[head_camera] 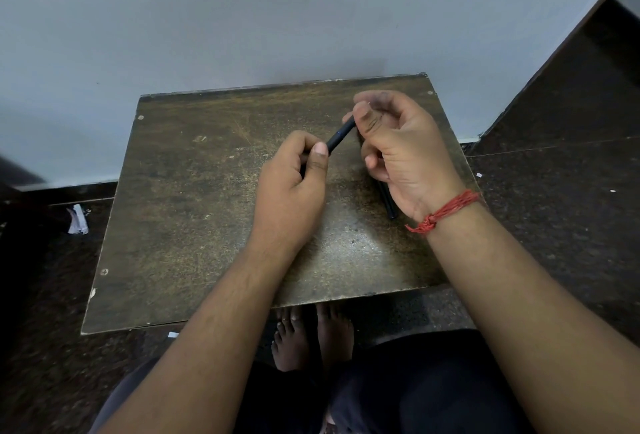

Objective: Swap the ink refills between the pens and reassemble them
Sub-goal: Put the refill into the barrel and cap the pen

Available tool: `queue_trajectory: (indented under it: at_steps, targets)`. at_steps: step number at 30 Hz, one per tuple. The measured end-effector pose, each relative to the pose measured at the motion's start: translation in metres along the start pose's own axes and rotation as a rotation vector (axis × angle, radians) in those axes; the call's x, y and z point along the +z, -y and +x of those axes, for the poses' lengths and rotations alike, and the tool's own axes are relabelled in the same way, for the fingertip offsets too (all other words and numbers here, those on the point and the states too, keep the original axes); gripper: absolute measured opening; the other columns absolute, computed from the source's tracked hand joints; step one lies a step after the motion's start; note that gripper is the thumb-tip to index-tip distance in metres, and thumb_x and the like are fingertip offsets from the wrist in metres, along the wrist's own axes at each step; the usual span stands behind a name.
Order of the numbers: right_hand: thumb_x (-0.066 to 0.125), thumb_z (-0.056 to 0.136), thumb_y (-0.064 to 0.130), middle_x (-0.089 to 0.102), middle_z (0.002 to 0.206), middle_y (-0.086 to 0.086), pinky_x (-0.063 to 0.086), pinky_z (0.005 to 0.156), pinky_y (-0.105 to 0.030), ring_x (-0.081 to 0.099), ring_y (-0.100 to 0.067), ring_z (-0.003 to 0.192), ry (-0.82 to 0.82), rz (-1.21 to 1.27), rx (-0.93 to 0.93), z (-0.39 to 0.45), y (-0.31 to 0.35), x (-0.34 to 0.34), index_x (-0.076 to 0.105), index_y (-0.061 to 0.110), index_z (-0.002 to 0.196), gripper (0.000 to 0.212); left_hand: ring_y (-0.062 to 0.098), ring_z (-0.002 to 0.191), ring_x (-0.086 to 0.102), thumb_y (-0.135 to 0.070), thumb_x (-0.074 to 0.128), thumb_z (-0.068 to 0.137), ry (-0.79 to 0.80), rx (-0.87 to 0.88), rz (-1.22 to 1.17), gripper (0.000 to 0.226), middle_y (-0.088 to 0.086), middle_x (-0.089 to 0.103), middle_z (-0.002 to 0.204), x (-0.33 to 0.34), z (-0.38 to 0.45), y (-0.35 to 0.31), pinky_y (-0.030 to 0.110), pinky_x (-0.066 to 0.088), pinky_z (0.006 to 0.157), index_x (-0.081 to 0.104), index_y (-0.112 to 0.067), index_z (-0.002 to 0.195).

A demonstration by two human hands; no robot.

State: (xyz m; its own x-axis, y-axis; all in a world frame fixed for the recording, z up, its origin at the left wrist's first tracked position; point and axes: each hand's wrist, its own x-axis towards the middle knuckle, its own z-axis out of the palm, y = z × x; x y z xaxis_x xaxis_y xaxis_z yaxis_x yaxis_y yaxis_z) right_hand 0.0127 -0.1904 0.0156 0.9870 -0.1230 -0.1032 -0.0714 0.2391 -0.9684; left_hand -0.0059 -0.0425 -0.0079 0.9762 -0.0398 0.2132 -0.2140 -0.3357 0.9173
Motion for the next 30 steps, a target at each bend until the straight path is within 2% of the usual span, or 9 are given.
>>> queue_trajectory:
  at_steps: [2,3,10,14,18,23,26,28,30]
  targets:
    - [0.066,0.095,0.018,0.073,0.109,-0.013,0.028,0.035,-0.015,0.043,-0.007,0.042,0.024,0.01,0.018,0.0,0.002,-0.001,0.063,0.013,0.111,0.016,0.004,0.055,0.04,-0.028,0.048,0.1,-0.014,-0.007,-0.01,0.019,-0.007,0.049,0.064,-0.001,0.001,0.001,0.028,0.034,0.052,0.054,-0.023,0.083]
    - [0.063,0.097,0.015,0.073,0.112,-0.012,0.027,0.035,-0.015,0.041,-0.007,0.042,0.038,0.016,0.024,0.0,0.003,-0.002,0.064,0.012,0.112,0.016,0.005,0.055,0.04,-0.029,0.047,0.1,-0.018,-0.011,-0.011,0.019,-0.006,0.049,0.064,-0.001,0.002,0.002,0.029,0.034,0.053,0.055,-0.021,0.084]
    - [0.061,0.097,0.01,0.068,0.094,-0.013,0.021,0.035,-0.015,0.035,-0.006,0.042,0.067,0.025,0.026,0.003,0.0,-0.003,0.064,0.014,0.093,0.006,0.006,0.054,0.041,-0.027,0.049,0.101,0.014,-0.004,0.013,0.017,-0.004,0.051,0.064,0.001,0.0,0.002,0.029,0.035,0.051,0.056,-0.022,0.087]
    - [0.063,0.096,0.009,0.055,0.07,0.0,0.021,0.037,-0.014,0.036,-0.006,0.042,0.026,0.042,0.032,0.004,-0.001,-0.003,0.056,0.018,0.083,0.017,0.011,0.055,0.045,-0.023,0.053,0.101,0.026,0.035,0.036,0.014,0.003,0.056,0.065,0.002,-0.001,0.0,0.033,0.037,0.05,0.057,-0.017,0.09]
    - [0.06,0.097,0.007,0.053,0.063,0.006,0.026,0.034,-0.013,0.039,-0.006,0.043,-0.036,0.07,0.072,0.003,-0.003,0.002,0.052,0.019,0.076,0.026,0.014,0.053,0.047,-0.024,0.055,0.1,0.001,0.096,0.136,0.012,0.0,0.056,0.064,0.002,-0.002,0.0,0.034,0.038,0.048,0.059,-0.015,0.094]
    - [0.055,0.1,0.005,0.05,0.068,0.0,0.022,0.035,-0.013,0.036,-0.004,0.038,-0.137,0.104,0.117,0.004,-0.005,0.014,0.049,0.017,0.076,0.027,0.018,0.053,0.048,-0.027,0.052,0.097,-0.058,0.17,0.329,0.012,-0.007,0.052,0.06,0.003,-0.004,0.001,0.036,0.041,0.05,0.058,-0.018,0.093]
    - [0.058,0.099,0.01,0.052,0.074,-0.003,0.024,0.035,-0.014,0.037,-0.005,0.038,-0.16,0.076,0.083,0.0,-0.008,0.022,0.053,0.016,0.082,0.019,0.019,0.053,0.05,-0.029,0.051,0.098,-0.088,0.17,0.37,0.013,-0.01,0.05,0.06,0.003,-0.003,0.001,0.037,0.042,0.05,0.057,-0.018,0.095]
    - [0.063,0.097,0.016,0.057,0.083,-0.007,0.03,0.036,-0.015,0.042,-0.007,0.044,-0.188,-0.01,0.006,0.001,-0.008,0.021,0.058,0.016,0.089,0.01,0.015,0.053,0.05,-0.029,0.05,0.1,-0.089,0.143,0.331,0.012,-0.01,0.052,0.061,0.003,-0.003,0.001,0.036,0.042,0.049,0.056,-0.019,0.096]
    - [0.067,0.093,0.024,0.064,0.09,-0.002,0.043,0.045,-0.022,0.054,-0.009,0.059,-0.258,-0.211,-0.124,0.007,-0.004,0.008,0.061,0.02,0.096,0.007,0.012,0.053,0.05,-0.028,0.051,0.101,-0.089,0.107,0.283,0.01,-0.008,0.055,0.064,0.002,-0.003,0.001,0.035,0.042,0.048,0.055,-0.021,0.095]
